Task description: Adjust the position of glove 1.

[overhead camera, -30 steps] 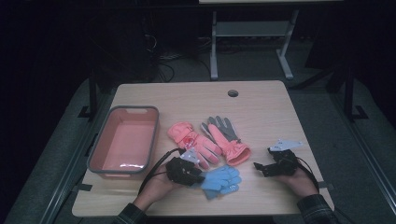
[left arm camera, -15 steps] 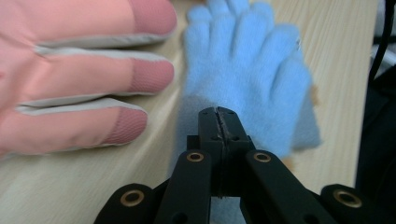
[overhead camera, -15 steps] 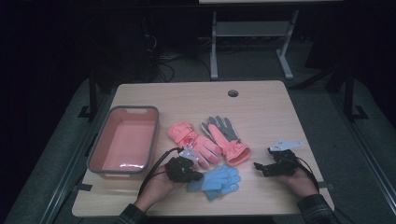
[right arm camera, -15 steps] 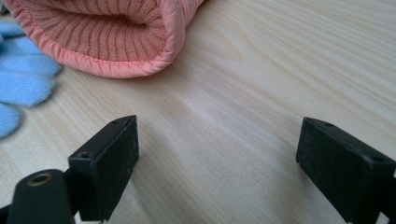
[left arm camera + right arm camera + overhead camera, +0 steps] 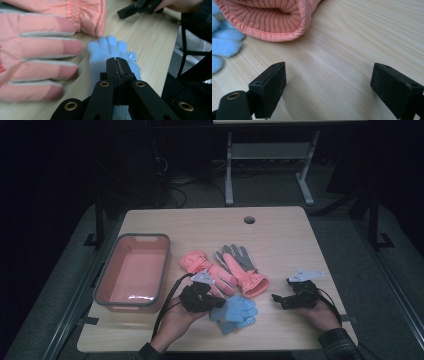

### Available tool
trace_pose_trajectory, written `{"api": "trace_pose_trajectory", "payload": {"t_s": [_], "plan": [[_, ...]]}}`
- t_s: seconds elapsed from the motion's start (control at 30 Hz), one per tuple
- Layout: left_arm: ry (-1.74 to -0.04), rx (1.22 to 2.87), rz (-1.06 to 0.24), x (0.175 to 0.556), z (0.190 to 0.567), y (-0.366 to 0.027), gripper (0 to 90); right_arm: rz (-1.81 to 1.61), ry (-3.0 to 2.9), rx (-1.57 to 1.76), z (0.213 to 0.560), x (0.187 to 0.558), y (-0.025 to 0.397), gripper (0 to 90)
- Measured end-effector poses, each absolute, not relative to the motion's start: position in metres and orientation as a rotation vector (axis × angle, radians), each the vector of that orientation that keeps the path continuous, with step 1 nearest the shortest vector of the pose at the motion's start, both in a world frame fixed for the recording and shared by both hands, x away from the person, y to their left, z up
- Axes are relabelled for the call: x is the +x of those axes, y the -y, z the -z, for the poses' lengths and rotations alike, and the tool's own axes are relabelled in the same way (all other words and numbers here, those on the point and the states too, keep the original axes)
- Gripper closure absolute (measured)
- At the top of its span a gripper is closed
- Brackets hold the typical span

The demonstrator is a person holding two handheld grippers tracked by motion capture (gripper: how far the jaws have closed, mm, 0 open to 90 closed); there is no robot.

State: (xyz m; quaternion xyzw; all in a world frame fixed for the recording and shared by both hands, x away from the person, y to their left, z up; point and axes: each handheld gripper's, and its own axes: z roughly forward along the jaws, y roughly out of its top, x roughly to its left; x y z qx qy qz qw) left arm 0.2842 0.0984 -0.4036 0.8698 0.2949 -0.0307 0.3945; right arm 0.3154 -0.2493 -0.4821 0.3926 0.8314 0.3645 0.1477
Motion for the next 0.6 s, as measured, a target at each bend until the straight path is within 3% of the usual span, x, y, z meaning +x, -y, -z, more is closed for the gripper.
{"api": "trace_pose_trajectory", "payload": {"t_s": [0.27,0.6], "plan": [[-0.743,2.188,0.103,0.283,0.405,-0.082,90.0,-1.049,-2.393,1.135,0.482,0.315,0.249,12.5],[-0.743,2.27,0.095,0.279,0.434,-0.067,89.7,-1.048,-2.394,1.134,0.482,0.315,0.249,12.5]]}}
